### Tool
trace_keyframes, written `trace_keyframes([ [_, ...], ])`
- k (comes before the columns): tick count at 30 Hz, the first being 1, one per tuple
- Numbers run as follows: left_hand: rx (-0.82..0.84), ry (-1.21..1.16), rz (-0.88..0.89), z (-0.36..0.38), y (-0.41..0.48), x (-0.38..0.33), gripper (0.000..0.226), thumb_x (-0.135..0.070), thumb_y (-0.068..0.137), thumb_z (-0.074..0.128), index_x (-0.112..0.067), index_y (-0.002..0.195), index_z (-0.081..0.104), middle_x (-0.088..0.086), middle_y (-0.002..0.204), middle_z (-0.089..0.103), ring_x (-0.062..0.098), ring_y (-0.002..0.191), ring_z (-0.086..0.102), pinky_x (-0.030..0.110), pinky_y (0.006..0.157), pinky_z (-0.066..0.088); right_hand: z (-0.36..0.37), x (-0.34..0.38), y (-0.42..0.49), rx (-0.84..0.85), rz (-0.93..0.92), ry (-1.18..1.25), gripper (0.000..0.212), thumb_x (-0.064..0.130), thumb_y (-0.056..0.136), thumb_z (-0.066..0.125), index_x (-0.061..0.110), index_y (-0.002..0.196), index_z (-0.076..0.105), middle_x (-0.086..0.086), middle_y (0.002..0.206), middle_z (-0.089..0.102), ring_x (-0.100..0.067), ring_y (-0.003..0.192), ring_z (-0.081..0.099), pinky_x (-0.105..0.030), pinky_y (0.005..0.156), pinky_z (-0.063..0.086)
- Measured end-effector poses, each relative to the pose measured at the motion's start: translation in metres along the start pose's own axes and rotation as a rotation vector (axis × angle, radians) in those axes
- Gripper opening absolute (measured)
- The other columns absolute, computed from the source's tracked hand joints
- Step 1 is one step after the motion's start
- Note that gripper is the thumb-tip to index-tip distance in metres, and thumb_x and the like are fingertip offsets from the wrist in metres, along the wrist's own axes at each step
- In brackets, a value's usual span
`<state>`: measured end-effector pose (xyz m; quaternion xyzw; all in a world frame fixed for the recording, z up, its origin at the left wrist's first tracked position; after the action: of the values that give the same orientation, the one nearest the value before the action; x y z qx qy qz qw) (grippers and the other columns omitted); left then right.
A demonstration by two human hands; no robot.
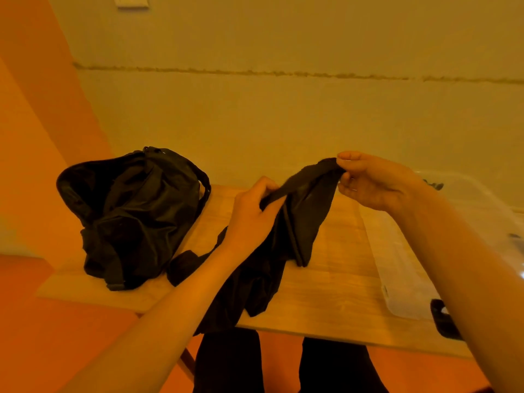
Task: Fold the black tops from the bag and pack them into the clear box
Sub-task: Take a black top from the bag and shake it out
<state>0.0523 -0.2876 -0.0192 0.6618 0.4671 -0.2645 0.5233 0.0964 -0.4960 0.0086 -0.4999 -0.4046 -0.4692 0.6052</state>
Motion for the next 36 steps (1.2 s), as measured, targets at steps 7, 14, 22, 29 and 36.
trace_keyframes([
  [7,0.369,0.229,0.029,-0.003,-0.033,0.016,0.028,-0.035,0.103,0.055,-0.012,0.088,0.060,0.006,0.077,0.060,0.017,0.067,0.058,0.028,0.061,0.042,0.017,-0.001,0.000,-0.079,-0.143,0.194,0.031,-0.005,0.102,0.044,0.019,0.109,0.062,-0.010,0.095,0.063,-0.019,0.082,0.067,-0.031,0.073,0.061],
  [14,0.631,0.321,0.010,-0.003,-0.056,0.025,0.036,-0.041,0.110,0.036,-0.033,0.138,0.056,-0.012,0.104,0.067,0.007,0.094,0.064,0.032,0.082,0.052,0.047,-0.017,-0.008,0.016,0.113,0.297,0.031,0.006,0.099,0.046,0.014,0.123,0.064,-0.011,0.097,0.069,-0.020,0.066,0.072,-0.030,0.057,0.060],
  [22,0.435,0.415,-0.369,-0.012,-0.045,0.059,0.062,-0.062,0.104,0.024,-0.035,0.159,0.026,-0.008,0.170,0.010,0.023,0.149,0.033,0.036,0.115,0.030,0.058,-0.011,-0.018,0.102,0.177,-0.274,0.025,0.004,0.095,0.062,0.016,0.116,0.071,-0.010,0.100,0.072,-0.020,0.084,0.069,-0.028,0.059,0.061],
  [29,-0.061,0.541,-0.322,-0.054,-0.020,0.062,0.005,-0.023,0.098,0.063,-0.018,0.100,0.064,-0.004,0.072,0.056,0.009,0.058,0.051,0.023,0.048,0.036,0.060,0.035,-0.016,0.131,-0.236,-0.032,0.030,0.006,0.099,0.058,0.024,0.121,0.066,-0.001,0.084,0.069,-0.013,0.077,0.068,-0.027,0.075,0.056],
  [36,-0.692,0.522,-0.119,-0.134,-0.020,0.004,0.030,0.003,0.077,0.067,-0.016,0.087,0.045,-0.001,0.086,0.048,0.020,0.067,0.046,0.037,0.055,0.035,0.055,0.052,-0.021,0.159,-0.336,0.235,0.030,0.007,0.101,0.055,0.023,0.125,0.063,0.001,0.084,0.071,-0.010,0.075,0.069,-0.026,0.072,0.057],
])
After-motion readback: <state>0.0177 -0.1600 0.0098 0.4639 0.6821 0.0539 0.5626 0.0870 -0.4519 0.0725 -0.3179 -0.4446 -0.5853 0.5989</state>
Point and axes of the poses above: each hand's wrist, its own y-axis towards the middle knuckle, its own z-axis out of the palm, x = y × z, the point moved 9 cm from there along y, towards the middle knuckle
